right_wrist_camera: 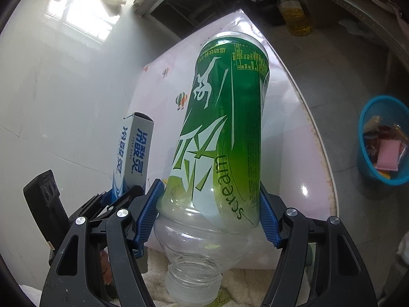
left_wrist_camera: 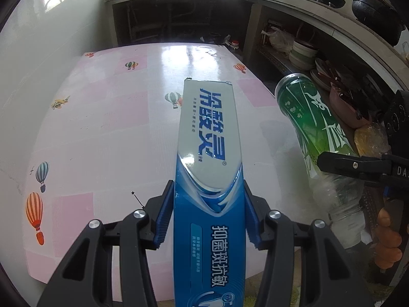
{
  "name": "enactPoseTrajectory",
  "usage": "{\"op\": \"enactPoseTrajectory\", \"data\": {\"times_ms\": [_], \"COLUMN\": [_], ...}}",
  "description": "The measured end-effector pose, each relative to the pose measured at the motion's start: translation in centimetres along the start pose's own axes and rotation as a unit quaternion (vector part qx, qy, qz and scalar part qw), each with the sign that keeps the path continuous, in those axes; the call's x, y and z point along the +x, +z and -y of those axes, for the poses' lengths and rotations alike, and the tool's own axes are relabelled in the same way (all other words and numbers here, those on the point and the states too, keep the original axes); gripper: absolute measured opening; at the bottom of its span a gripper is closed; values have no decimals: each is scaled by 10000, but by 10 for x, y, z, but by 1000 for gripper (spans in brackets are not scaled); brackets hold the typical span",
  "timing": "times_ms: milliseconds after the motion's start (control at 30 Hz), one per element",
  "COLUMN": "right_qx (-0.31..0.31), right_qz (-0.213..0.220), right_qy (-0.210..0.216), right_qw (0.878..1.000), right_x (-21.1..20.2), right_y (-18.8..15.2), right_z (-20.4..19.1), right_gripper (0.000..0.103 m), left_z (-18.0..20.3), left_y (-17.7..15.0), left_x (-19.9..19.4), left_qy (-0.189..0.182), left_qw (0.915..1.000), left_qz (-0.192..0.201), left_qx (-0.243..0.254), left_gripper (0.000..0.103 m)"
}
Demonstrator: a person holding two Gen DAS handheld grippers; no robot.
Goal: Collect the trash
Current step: 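Lift the green bottle and toothpaste box off the table with both tools, then carry bottle and toothpaste box to the wastebasket and open both tools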
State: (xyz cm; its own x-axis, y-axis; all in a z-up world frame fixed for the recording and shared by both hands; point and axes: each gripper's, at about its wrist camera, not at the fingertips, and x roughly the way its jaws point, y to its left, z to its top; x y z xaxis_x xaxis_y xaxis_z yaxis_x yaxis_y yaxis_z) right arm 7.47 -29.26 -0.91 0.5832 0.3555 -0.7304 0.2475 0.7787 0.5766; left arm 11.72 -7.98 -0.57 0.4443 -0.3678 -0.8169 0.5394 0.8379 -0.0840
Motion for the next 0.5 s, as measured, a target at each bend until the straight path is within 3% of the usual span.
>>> {"op": "enactPoseTrajectory", "data": {"times_ms": [500], "right_qx": [254], "right_qz": [450], "right_qy": [100], "right_qw": [9986], "right_x": [-27], "right_y": [-11], "right_z": [25], "right_gripper": [65], "left_z": [32], "left_y": [14], "left_x": [-5], "left_qy": [-222], "left_qw": [9990], "left_qz": [62], "left_qx": [390], "left_gripper": [48]}}
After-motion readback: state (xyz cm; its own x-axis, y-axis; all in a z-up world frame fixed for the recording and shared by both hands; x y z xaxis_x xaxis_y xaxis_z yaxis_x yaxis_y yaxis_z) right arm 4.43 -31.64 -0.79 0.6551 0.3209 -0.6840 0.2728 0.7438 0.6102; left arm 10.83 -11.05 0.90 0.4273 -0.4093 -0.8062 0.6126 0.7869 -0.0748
